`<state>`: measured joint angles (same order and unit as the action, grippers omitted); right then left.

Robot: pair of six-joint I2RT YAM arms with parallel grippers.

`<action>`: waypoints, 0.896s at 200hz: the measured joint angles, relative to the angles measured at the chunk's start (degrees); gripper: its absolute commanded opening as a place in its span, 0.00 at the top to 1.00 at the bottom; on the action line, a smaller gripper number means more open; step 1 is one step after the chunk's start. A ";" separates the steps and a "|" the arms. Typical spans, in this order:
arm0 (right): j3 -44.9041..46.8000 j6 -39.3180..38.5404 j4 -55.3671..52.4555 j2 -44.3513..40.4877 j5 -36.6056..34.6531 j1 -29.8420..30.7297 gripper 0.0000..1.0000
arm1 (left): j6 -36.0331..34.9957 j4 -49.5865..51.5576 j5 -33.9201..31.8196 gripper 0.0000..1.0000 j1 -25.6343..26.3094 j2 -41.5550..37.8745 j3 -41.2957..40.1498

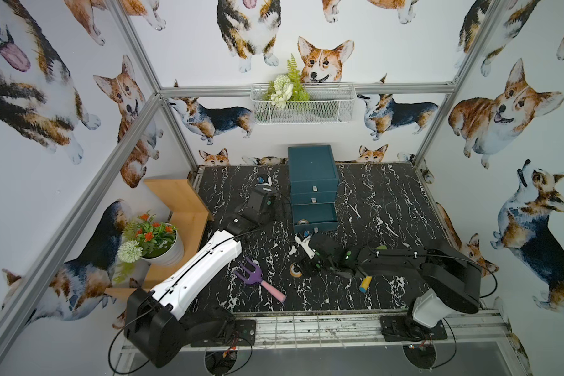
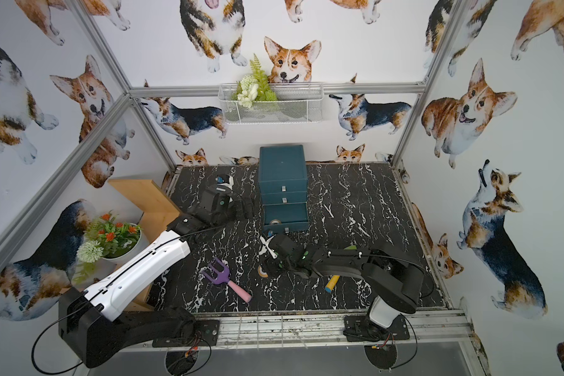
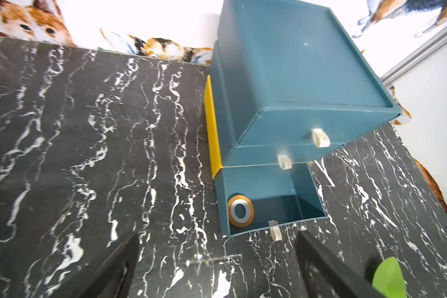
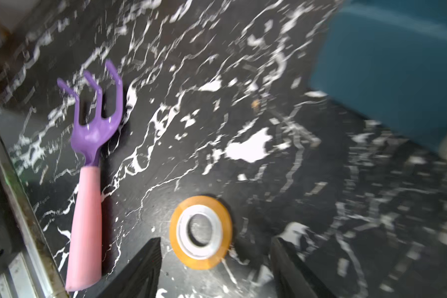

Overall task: Place the transparent tape into the drawer according to color
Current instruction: Place the tape in the drawer, then pick up the tape from the center of the board.

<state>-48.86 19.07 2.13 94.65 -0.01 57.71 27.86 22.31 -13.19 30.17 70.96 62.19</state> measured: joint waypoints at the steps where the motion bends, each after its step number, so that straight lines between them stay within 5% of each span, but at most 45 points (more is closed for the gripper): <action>1: -0.07 -0.02 -0.04 0.13 -0.02 0.07 0.28 | -0.07 0.09 -0.02 0.01 -0.09 -0.09 0.00; 179: -8.07 -1.77 -7.74 10.10 -10.71 5.84 0.40 | -3.30 1.90 2.99 0.01 -5.68 -4.09 -4.48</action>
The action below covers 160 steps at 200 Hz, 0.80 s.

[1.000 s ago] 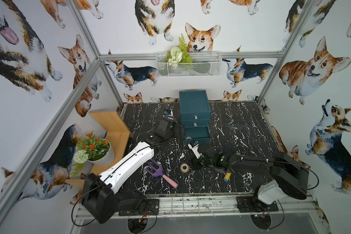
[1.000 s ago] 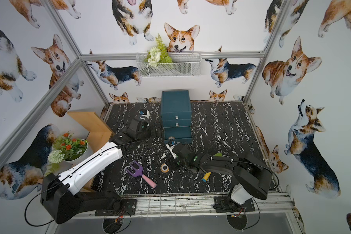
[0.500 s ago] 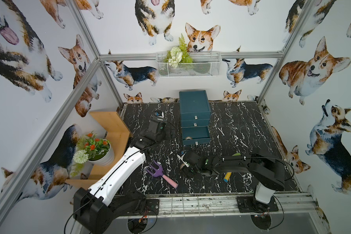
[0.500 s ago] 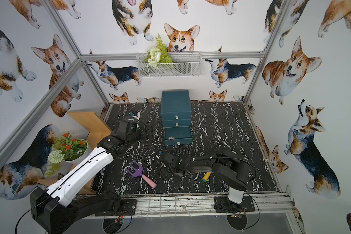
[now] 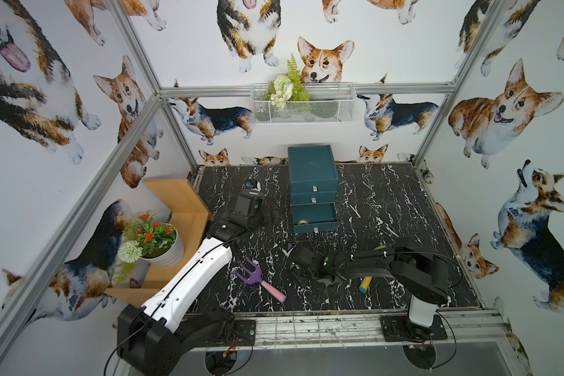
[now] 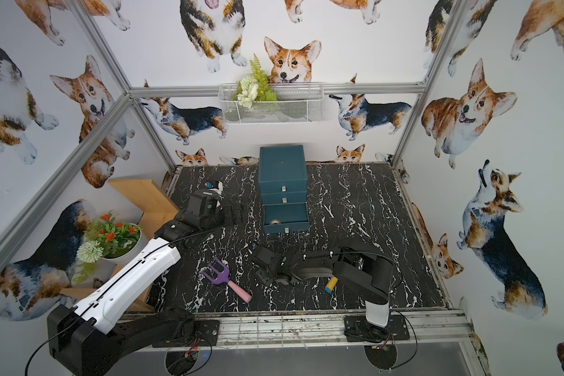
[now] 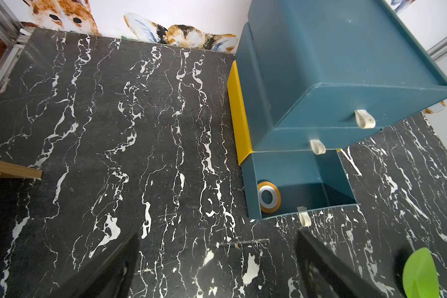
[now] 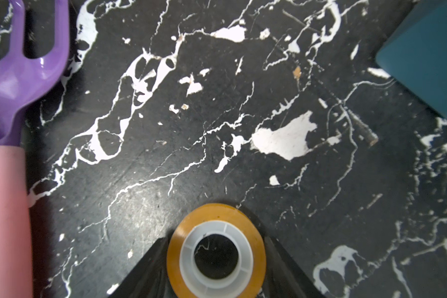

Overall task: Place the transparent tape into the drawer according to color
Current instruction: Pick up the tape from the center of the board.

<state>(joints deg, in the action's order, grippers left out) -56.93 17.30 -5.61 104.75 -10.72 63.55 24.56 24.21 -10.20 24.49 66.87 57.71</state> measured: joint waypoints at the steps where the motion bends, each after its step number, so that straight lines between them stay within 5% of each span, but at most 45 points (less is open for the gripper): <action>1: 0.00 0.00 -0.02 0.00 0.00 0.00 0.41 | 0.00 0.00 0.00 0.01 0.00 0.00 0.00; 99: 1.90 0.42 -3.26 -8.76 0.50 -1.79 0.51 | -0.02 -0.46 0.90 0.00 -0.28 1.03 -0.37; 160: 0.26 0.20 -2.99 -17.53 0.13 -14.34 0.51 | -0.33 -1.22 1.42 0.01 -0.48 1.22 -1.64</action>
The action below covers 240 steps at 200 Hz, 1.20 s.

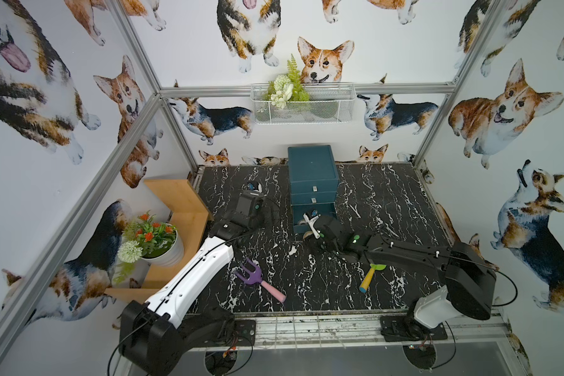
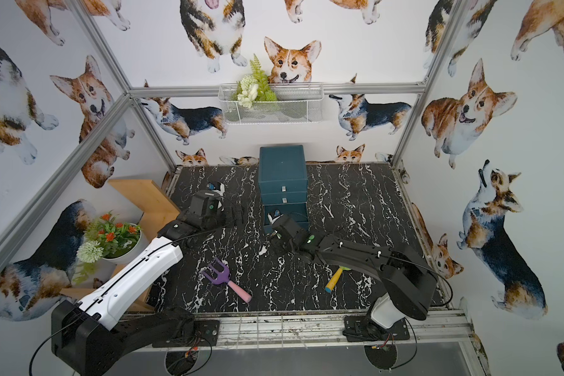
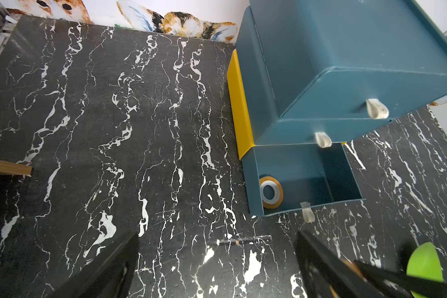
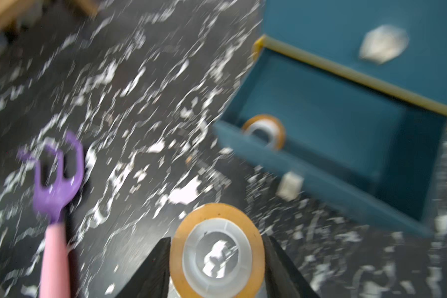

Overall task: Place the transparent tape into the drawer according to color
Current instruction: Pick up the tape from the center of the board, then place the tape in the drawer.

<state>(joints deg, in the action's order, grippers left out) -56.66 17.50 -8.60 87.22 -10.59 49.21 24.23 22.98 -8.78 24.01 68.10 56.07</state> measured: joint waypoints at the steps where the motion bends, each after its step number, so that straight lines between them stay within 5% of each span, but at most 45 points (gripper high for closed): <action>1: -0.04 0.00 0.15 0.00 -0.02 -0.33 0.51 | -0.02 0.00 0.02 0.01 0.00 0.00 0.00; 83: -1.62 0.66 11.80 8.52 -3.78 -11.13 0.51 | -0.33 -0.07 0.04 0.01 -0.24 -0.66 -0.83; 123: -2.32 1.51 13.46 11.72 -4.15 -11.45 0.33 | -0.37 -0.04 0.07 0.01 -0.24 -0.79 -0.98; 170: -1.51 1.92 13.90 9.11 -3.82 -11.45 0.29 | -0.52 0.00 0.79 0.01 -0.39 0.11 0.48; 240: 10.71 6.69 17.90 -3.58 1.40 -10.88 0.51 | -0.59 -0.85 4.07 0.01 -1.14 13.88 18.53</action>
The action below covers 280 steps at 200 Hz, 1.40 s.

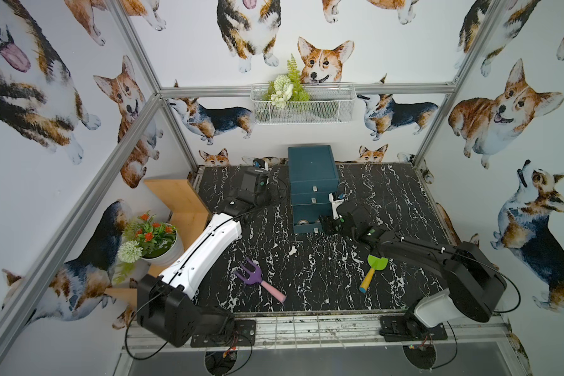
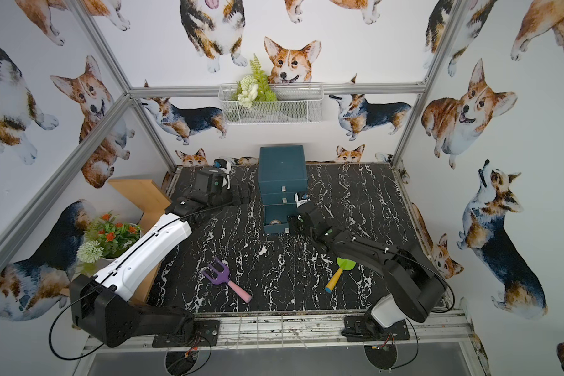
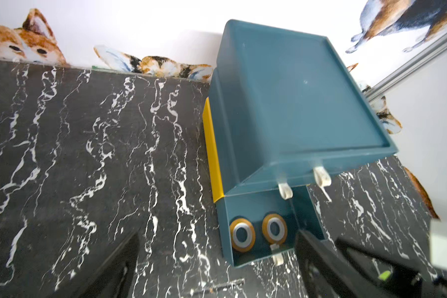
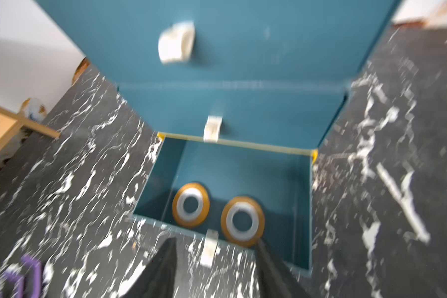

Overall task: Place the transparent tape into the drawer according to color
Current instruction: Place the tape in the drawer, then close the drawer of the storage box.

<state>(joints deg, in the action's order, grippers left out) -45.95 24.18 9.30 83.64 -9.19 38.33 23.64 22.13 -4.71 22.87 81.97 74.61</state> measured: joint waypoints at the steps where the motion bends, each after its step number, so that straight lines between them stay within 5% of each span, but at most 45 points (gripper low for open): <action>1: 0.33 0.13 0.07 -0.22 0.24 0.07 0.51 | -0.02 -0.13 0.07 0.01 0.00 0.39 0.39; 57: 9.94 4.92 1.18 -6.19 5.64 3.76 0.55 | -2.05 -1.27 -0.09 0.05 0.04 16.04 12.61; 101: 14.86 8.37 4.61 -6.64 7.30 4.42 0.59 | -2.49 -2.67 -0.48 0.19 0.07 19.63 14.53; 190: 5.01 10.10 17.16 14.25 8.41 3.10 0.70 | -3.76 -6.14 -1.11 0.20 0.09 21.11 14.43; 280: 3.21 11.89 37.03 24.79 2.62 1.36 0.71 | -4.17 -8.46 -1.31 0.21 0.09 22.03 14.01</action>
<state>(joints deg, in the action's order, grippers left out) -42.74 36.07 46.33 108.42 -6.57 39.68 19.46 13.67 -6.02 22.96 104.01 88.62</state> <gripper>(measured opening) 0.289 0.793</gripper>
